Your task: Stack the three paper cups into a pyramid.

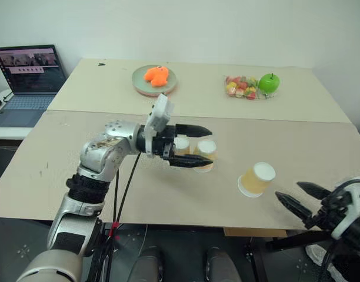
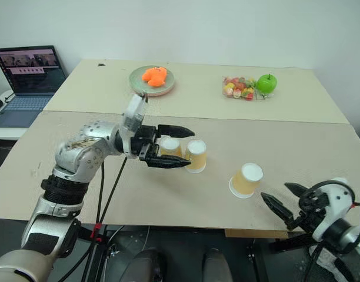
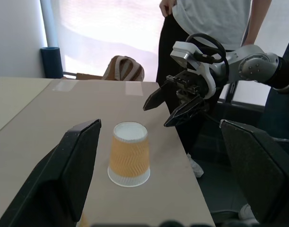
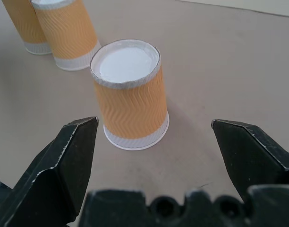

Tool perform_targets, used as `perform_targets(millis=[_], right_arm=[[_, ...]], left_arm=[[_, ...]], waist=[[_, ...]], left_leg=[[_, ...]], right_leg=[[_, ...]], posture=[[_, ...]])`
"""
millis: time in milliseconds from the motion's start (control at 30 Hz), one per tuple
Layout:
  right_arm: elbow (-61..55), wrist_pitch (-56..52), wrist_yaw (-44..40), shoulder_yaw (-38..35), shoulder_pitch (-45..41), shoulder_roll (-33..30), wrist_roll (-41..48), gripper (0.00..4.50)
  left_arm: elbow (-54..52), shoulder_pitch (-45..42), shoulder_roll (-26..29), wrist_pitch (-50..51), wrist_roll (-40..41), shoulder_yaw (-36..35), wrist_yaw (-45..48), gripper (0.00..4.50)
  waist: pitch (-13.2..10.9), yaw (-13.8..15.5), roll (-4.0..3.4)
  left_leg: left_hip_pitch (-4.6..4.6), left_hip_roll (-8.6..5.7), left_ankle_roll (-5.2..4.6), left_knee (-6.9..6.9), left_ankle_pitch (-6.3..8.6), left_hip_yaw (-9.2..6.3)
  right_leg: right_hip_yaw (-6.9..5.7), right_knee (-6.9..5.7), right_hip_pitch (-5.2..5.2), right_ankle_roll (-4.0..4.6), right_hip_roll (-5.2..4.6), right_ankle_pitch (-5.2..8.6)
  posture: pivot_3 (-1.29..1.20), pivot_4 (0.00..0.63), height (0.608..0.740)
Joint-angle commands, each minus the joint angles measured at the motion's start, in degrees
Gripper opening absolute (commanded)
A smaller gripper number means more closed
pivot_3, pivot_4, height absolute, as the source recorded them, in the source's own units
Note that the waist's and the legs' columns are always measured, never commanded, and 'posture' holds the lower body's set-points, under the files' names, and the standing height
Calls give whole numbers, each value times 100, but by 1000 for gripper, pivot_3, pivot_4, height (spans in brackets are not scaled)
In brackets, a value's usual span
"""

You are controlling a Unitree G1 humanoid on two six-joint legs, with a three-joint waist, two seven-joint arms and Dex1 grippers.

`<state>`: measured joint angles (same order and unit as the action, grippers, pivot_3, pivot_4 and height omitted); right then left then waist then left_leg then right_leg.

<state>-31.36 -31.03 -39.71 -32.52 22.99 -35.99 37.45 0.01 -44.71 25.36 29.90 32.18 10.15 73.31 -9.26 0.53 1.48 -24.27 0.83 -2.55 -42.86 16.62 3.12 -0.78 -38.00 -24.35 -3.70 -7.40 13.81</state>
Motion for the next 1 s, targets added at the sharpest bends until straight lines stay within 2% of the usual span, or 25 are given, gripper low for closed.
perform_targets(millis=[33,633,1000], right_arm=[[75,308,4,140,-147,100,-109,4500],[662,227,-307,841,-1225,-53,-68,4500],[1277,358,-518,1237,-1859,-123,-262,4500]], left_arm=[[36,34,18,-254,-147,3,78,4302],[265,233,101,-234,-331,-153,-204,4302],[-108,613,313,-149,-266,-322,-475,4302]], waist=[[-1,2,-1],[-3,14,-5],[-4,12,-7]], left_leg=[[-2,0,0,0,0,0],[-2,-1,-1,-2,0,-1],[-3,0,0,-2,0,-1]], right_leg=[[0,1,-1,0,0,0],[-1,0,0,0,-2,0],[-1,-1,-1,0,-2,-1]], posture=[[0,150,676],[0,150,676],[0,150,676]])
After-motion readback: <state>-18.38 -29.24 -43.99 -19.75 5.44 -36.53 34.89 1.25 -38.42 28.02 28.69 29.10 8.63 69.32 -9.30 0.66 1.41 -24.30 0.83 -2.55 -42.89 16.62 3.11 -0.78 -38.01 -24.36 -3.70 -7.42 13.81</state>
